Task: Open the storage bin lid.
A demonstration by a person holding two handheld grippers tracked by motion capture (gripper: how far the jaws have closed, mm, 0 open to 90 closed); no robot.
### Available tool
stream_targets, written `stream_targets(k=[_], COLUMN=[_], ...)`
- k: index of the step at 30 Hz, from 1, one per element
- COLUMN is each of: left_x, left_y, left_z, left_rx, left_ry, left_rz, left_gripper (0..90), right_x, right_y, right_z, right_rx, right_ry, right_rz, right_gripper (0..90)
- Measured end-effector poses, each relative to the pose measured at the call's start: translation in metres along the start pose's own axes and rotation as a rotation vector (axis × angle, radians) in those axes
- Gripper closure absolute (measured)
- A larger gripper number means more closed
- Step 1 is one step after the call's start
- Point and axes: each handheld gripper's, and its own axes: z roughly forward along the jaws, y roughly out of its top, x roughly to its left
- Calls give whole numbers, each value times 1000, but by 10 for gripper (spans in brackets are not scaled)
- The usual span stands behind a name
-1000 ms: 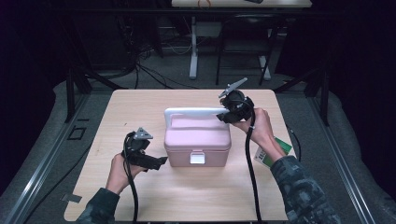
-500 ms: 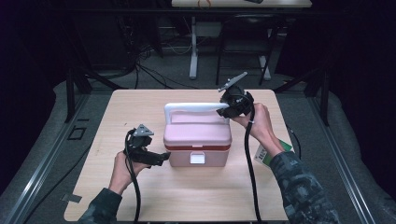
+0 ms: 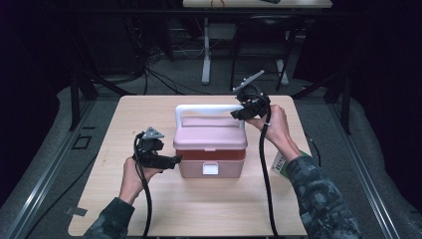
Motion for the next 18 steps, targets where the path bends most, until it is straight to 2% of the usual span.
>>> stream_targets(k=[1,5,8,18], left_x=[0,-2,-4,-6], left_y=[1,4,4,-1], left_z=[1,7,12,21], left_rx=[0,-17,-36,-27], left_ry=[-7,9,21,37], left_rz=[-11,-19,-23,-13], left_gripper=[161,232,367,599], right_x=[0,-1,-2,-4], right_y=[0,2,2,3], right_z=[0,1,1,3], right_rx=[1,2,2,-13], right_ry=[-1,-4,-5,-17], right_rz=[1,2,5,7], right_gripper=[651,651,650,649])
